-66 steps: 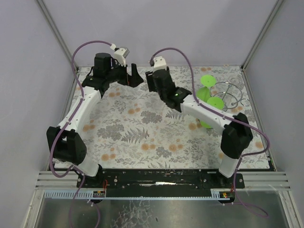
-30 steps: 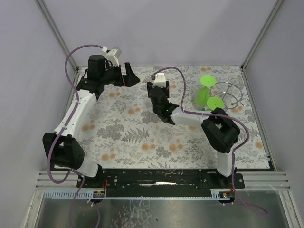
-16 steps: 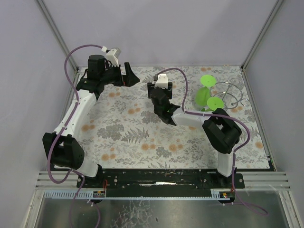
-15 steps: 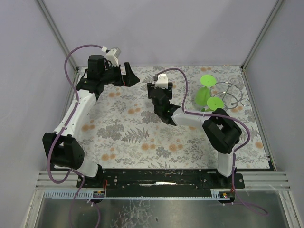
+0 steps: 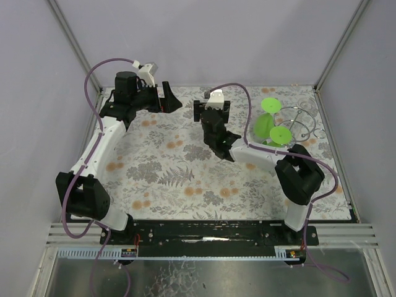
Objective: Take the wine glass off the wine glass rack
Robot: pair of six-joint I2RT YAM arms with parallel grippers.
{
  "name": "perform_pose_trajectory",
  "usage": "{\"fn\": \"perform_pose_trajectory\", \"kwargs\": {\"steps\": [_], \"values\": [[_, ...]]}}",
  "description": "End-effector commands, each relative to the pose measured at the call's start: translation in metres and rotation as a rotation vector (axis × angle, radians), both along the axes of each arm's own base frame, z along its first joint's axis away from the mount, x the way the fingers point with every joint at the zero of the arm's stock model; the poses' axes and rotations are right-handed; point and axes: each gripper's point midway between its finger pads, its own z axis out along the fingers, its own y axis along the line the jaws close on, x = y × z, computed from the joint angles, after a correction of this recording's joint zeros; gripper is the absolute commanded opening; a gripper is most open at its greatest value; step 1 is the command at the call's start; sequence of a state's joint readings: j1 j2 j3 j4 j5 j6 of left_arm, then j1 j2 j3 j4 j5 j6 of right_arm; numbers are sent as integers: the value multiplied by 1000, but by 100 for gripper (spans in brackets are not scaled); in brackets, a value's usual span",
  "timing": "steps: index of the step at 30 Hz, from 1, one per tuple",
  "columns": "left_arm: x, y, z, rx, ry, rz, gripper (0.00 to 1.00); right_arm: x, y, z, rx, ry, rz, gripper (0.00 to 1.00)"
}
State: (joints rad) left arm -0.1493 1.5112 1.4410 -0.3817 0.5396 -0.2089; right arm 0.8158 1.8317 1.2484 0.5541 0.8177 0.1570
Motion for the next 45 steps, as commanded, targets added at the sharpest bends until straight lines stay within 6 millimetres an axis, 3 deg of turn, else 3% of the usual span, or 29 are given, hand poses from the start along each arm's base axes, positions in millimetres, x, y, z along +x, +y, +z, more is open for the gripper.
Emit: {"fn": "perform_pose_trajectory", "kwargs": {"steps": [1, 7, 14, 15, 16, 17, 21, 25, 28, 33, 38, 45], "values": [[6, 2, 14, -7, -41, 6, 100, -1, -8, 76, 109, -122, -9, 84], [10, 2, 18, -19, -45, 12, 100, -11, -22, 114, 128, -182, -22, 85], [19, -2, 34, -36, -72, 6, 100, -28, -59, 199, 156, -266, -67, 87], [23, -3, 40, -43, -80, 5, 100, -26, -70, 222, 164, -276, -87, 87], [26, -4, 48, -55, -92, -1, 100, -21, -80, 226, 146, -252, -102, 88], [32, -8, 53, -69, -95, -10, 100, -15, -96, 249, 169, -257, -123, 88], [59, -29, 93, -116, -152, -63, 100, 10, -160, 280, 184, -215, -190, 88], [87, -69, 128, -118, -239, -147, 100, 31, -231, 273, 229, -127, -272, 88], [99, -99, 143, -178, -271, -206, 100, 33, -291, 254, 294, -67, -362, 88], [78, -150, 138, -260, -256, -325, 100, 15, -357, 212, 447, 9, -445, 87], [51, -180, 125, -288, -200, -414, 100, -7, -393, 169, 558, 86, -482, 86], [37, -182, 120, -313, -150, -439, 100, -28, -408, 124, 678, 164, -491, 85]]}}
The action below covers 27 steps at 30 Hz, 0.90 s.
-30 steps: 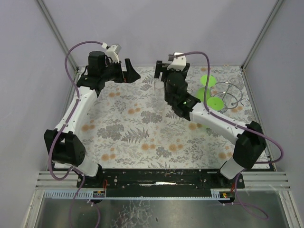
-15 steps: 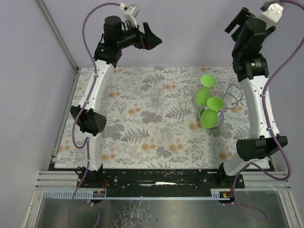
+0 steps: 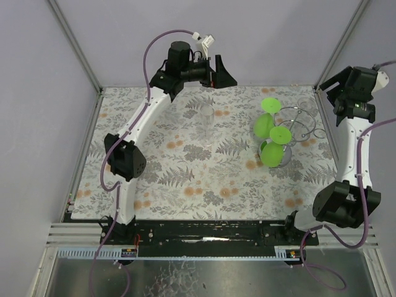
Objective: Take the wine glass off the wine glass rack
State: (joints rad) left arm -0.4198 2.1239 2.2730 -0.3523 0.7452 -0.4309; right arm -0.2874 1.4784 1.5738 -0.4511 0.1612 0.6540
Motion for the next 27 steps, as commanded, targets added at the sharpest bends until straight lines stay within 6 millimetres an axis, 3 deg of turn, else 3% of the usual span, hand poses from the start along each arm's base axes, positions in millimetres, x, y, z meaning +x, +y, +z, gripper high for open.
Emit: {"fn": "perform_pose_trajectory", "kwargs": {"steps": [1, 6, 14, 27], "values": [[-19, 10, 47, -73, -92, -24, 100, -11, 11, 18, 99, -110, 44, 85], [-25, 13, 40, -60, -81, -28, 100, -15, 9, -3, 192, -141, 20, 84], [-30, 15, 38, -41, -92, -41, 100, -5, 23, -31, 373, -217, 34, 80], [-33, 15, 34, -37, -78, -53, 100, 0, 24, -37, 452, -280, 9, 72]]}}
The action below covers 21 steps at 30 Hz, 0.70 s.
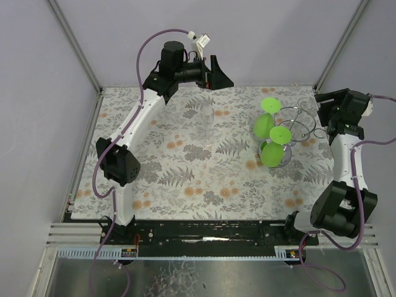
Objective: Take the wine glass off the wine glass rack
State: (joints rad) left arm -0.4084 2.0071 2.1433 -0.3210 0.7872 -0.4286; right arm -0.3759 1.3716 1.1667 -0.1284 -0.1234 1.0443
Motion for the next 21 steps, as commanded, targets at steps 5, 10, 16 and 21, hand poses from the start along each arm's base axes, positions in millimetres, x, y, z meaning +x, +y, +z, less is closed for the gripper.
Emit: {"fn": "perform_pose_trajectory", "kwargs": {"steps": [5, 10, 16, 21], "values": [[-9, 3, 15, -22, -53, -26, 100, 1, 2, 14, 47, -96, -18, 68], [-12, 3, 14, -20, -49, -32, 100, -4, 3, 4, 76, -99, -36, 64], [-15, 4, 13, -19, -44, -39, 100, -6, 2, 6, 92, -148, -63, 59], [-16, 4, 14, -21, -44, -46, 100, -6, 0, 14, 91, -195, -80, 57]]}}
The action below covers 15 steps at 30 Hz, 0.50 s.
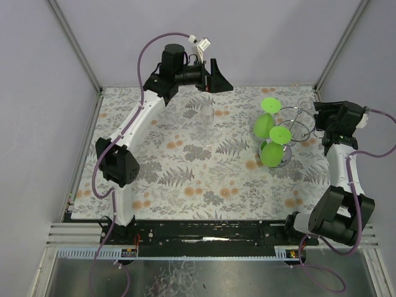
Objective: Take the wine glass off the wine glass rack
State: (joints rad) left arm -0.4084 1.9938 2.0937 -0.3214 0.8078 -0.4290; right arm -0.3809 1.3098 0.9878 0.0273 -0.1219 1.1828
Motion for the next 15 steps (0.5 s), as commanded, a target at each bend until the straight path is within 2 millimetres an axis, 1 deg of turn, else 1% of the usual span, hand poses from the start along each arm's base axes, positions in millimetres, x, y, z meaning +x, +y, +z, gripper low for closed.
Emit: {"fn": "perform_pose_trajectory", "kwargs": {"steps": [1, 10, 15], "values": [[-11, 3, 27, -33, -80, -28, 100, 4, -4, 35, -21, -130, -25, 57], [-13, 3, 26, -31, -79, -38, 100, 10, -1, 33, 16, -152, -10, 51], [-13, 3, 24, -30, -76, -42, 100, 15, 3, 30, 40, -153, 16, 44]]}}
